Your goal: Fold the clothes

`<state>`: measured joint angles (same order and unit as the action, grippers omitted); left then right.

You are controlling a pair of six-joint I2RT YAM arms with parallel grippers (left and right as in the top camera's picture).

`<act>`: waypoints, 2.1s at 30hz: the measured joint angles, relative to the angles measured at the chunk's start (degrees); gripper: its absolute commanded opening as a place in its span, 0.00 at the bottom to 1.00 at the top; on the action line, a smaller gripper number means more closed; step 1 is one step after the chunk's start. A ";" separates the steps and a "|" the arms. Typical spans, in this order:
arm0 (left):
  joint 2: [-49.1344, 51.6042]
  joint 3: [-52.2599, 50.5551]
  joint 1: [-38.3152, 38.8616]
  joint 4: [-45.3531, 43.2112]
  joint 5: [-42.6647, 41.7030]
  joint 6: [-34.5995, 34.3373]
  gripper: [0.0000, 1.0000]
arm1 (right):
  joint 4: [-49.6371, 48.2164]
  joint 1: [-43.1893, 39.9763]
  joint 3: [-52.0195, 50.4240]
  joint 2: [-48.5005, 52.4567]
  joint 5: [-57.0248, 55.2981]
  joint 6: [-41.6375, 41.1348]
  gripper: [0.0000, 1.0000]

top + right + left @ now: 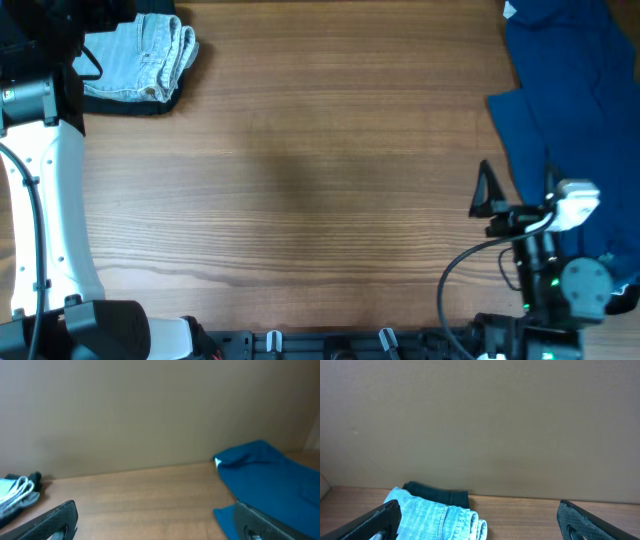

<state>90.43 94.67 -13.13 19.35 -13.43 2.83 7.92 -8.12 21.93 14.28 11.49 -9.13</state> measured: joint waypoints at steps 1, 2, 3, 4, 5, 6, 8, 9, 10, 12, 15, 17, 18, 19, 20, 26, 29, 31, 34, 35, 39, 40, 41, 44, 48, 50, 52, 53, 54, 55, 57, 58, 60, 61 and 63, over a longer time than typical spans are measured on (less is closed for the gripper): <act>0.00 0.00 0.00 0.00 0.00 0.00 1.00 | -1.31 0.52 -4.07 -3.04 0.00 -0.02 1.00; 0.00 0.00 0.00 0.00 -0.02 0.00 1.00 | -1.79 0.94 -6.80 -5.27 -0.15 0.00 1.00; 0.00 0.00 0.00 -0.02 -0.02 0.00 1.00 | -2.03 1.49 -9.31 -7.52 -0.57 0.00 1.00; 0.00 0.00 0.00 -0.04 0.00 0.00 1.00 | -2.03 1.95 -10.88 -9.11 -0.92 0.00 1.00; 0.00 0.00 0.00 0.07 0.02 0.00 1.00 | -2.08 2.54 -12.72 -10.99 -1.51 0.00 1.00; 0.00 0.00 0.00 -0.02 0.00 0.00 1.00 | -2.29 3.13 -14.10 -12.33 -2.12 0.00 1.00; 0.00 0.00 0.00 -0.04 0.00 0.00 1.00 | -2.43 3.87 -15.17 -12.92 -3.26 0.02 1.00; 0.00 0.00 0.00 -0.02 0.00 0.00 1.00 | -2.51 4.15 -15.47 -12.98 -3.91 0.22 1.00; 0.00 0.00 0.00 0.00 0.00 0.00 1.00 | -2.64 4.33 -15.74 -13.07 -4.26 0.50 1.00; 0.00 0.00 0.00 -0.02 0.00 0.00 1.00 | -2.99 4.44 -16.81 -13.20 -4.76 1.44 1.00; 0.00 0.00 0.00 0.00 0.00 0.00 1.00 | -3.87 4.50 -19.19 -13.18 -5.40 1.97 1.00; 0.00 0.00 0.00 -0.02 0.00 0.00 1.00 | -5.09 4.50 -20.35 -13.18 -5.77 2.60 1.00; 0.00 0.00 0.00 -0.02 0.00 0.00 1.00 | -5.29 4.50 -20.37 -13.18 -5.79 2.73 1.00; 0.00 0.00 0.00 0.00 0.00 0.00 1.00 | -5.49 4.50 -20.39 -13.20 -5.81 2.84 1.00; 0.00 0.00 0.00 -0.02 0.00 0.00 1.00 | -5.49 4.50 -20.39 -13.20 -5.81 2.97 1.00; 0.00 0.00 0.00 -0.02 0.00 0.00 1.00 | -5.49 4.50 -20.41 -13.18 -6.01 3.02 1.00; 0.00 0.00 0.00 -0.02 0.00 0.00 1.00 | -5.49 4.50 -20.41 -13.20 -6.01 2.99 1.00; 0.00 0.00 0.00 0.00 0.00 0.00 1.00 | -5.49 4.50 -20.41 -13.18 -6.01 3.02 1.00; 0.00 0.00 0.00 -0.02 0.00 0.00 1.00 | -5.49 4.50 -20.41 -13.20 -6.01 3.02 1.00; 0.00 0.00 0.00 -0.02 0.00 0.00 1.00 | -5.49 4.50 -20.41 -13.20 -6.01 3.02 1.00; 0.00 0.00 0.00 -0.02 0.00 0.00 1.00 | -5.49 4.50 -20.41 -13.20 -6.01 3.02 1.00; 0.00 0.00 0.00 -0.02 0.00 0.00 1.00 | -5.49 4.50 -20.41 -13.20 -6.01 3.02 1.00; 0.00 0.00 0.00 0.00 0.00 0.00 1.00 | -5.49 4.50 -20.41 -13.20 -6.01 3.02 1.00; 0.00 0.00 0.00 1.09 0.00 0.00 1.00 | -5.49 4.50 -20.41 -13.20 -6.01 3.02 1.00; 0.00 -0.11 0.00 12.57 0.31 0.00 1.00 | -5.49 4.50 -20.41 -13.25 -6.01 3.02 1.00; -0.17 -1.66 0.00 16.24 0.55 0.00 1.00 | -5.46 4.50 -20.41 -13.29 -6.01 3.02 1.00; -1.42 -5.60 0.13 15.56 0.92 0.00 1.00 | -5.49 4.50 -20.41 -13.29 -6.01 3.02 1.00; -2.89 -9.20 0.26 13.79 1.03 0.00 1.00 | -5.46 4.50 -20.41 -13.29 -6.01 3.02 1.00; -4.46 -12.72 0.44 11.34 1.16 0.00 1.00 | -5.46 4.50 -20.41 -13.29 -6.03 3.02 1.00; -6.67 -17.55 0.72 8.24 1.25 0.00 1.00 | -5.49 4.50 -20.41 -13.29 -6.03 3.02 1.00; -11.30 -26.60 1.25 1.86 1.33 0.00 1.00 | -5.49 4.50 -20.41 -13.31 -6.03 3.02 1.00; -14.27 -32.15 1.57 -2.49 1.36 -0.02 1.00 | -5.51 4.52 -20.41 -13.31 -6.03 3.02 1.00; -19.65 -41.11 1.99 -8.07 1.29 -0.07 1.00 | -5.62 4.50 -20.41 -13.38 -6.03 3.02 1.00; -22.23 -45.29 2.23 -11.39 1.31 -0.09 1.00 | -5.64 4.52 -20.41 -13.40 -6.03 3.02 1.00; -30.16 -56.19 3.06 -17.38 1.27 -0.17 1.00 | -5.64 4.52 -20.41 -13.44 -6.05 3.04 1.00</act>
<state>60.27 38.48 -10.07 1.98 -12.16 2.66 2.28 -3.60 1.52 0.84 5.43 -6.09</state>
